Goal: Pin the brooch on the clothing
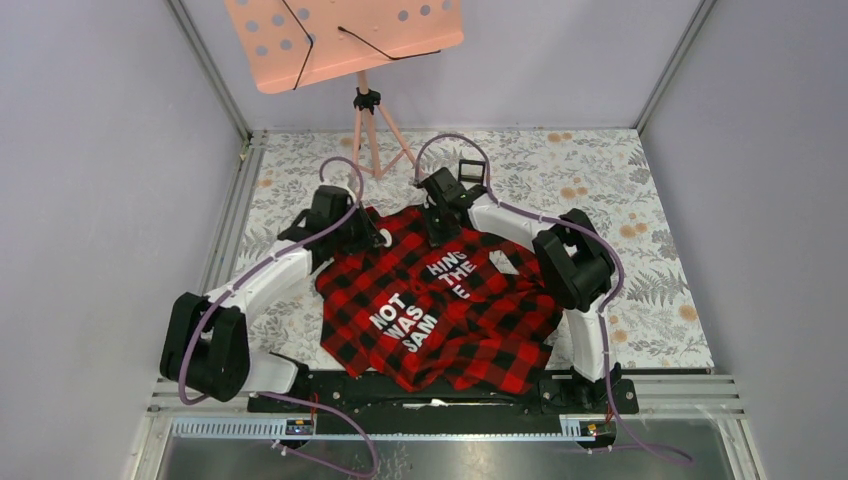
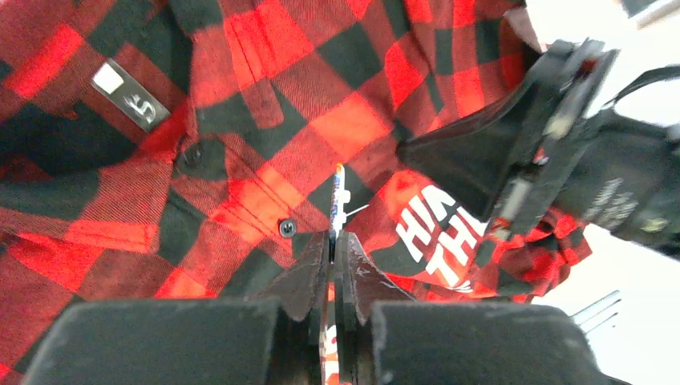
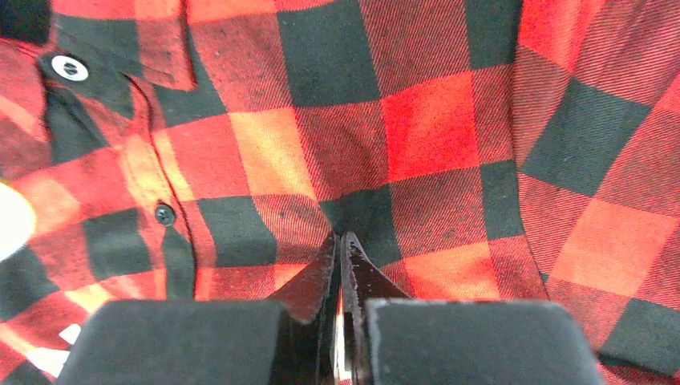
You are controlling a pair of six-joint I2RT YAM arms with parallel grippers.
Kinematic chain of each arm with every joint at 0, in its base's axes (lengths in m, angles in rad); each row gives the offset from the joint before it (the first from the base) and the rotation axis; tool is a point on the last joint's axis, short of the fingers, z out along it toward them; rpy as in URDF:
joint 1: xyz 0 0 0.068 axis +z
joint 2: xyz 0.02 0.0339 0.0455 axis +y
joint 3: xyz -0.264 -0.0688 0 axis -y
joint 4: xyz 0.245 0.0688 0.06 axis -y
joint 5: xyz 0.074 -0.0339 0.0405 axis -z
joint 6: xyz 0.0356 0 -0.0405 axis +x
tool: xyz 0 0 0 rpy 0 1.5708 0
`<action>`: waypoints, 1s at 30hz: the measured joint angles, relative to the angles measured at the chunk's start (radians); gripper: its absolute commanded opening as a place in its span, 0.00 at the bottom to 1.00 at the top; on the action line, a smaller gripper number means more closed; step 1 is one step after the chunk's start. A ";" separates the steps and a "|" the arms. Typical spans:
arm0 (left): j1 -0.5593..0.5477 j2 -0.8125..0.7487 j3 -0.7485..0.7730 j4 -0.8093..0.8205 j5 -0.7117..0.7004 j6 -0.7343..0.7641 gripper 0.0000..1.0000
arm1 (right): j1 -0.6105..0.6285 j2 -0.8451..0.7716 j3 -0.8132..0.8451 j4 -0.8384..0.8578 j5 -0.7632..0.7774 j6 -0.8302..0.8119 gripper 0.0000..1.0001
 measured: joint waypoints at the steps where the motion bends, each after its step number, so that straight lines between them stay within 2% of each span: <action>1: -0.026 0.001 -0.018 0.002 -0.027 -0.012 0.00 | -0.003 -0.008 -0.001 0.003 -0.003 0.005 0.00; 6: -0.120 0.016 -0.057 0.075 -0.105 -0.064 0.00 | -0.015 -0.035 -0.014 0.032 -0.026 0.031 0.00; 17: -0.217 0.173 -0.070 0.148 -0.208 -0.114 0.00 | -0.018 -0.056 -0.071 0.059 -0.063 0.086 0.00; 30: -0.246 0.248 -0.038 0.162 -0.243 -0.117 0.00 | -0.025 -0.088 -0.092 0.105 -0.138 0.130 0.00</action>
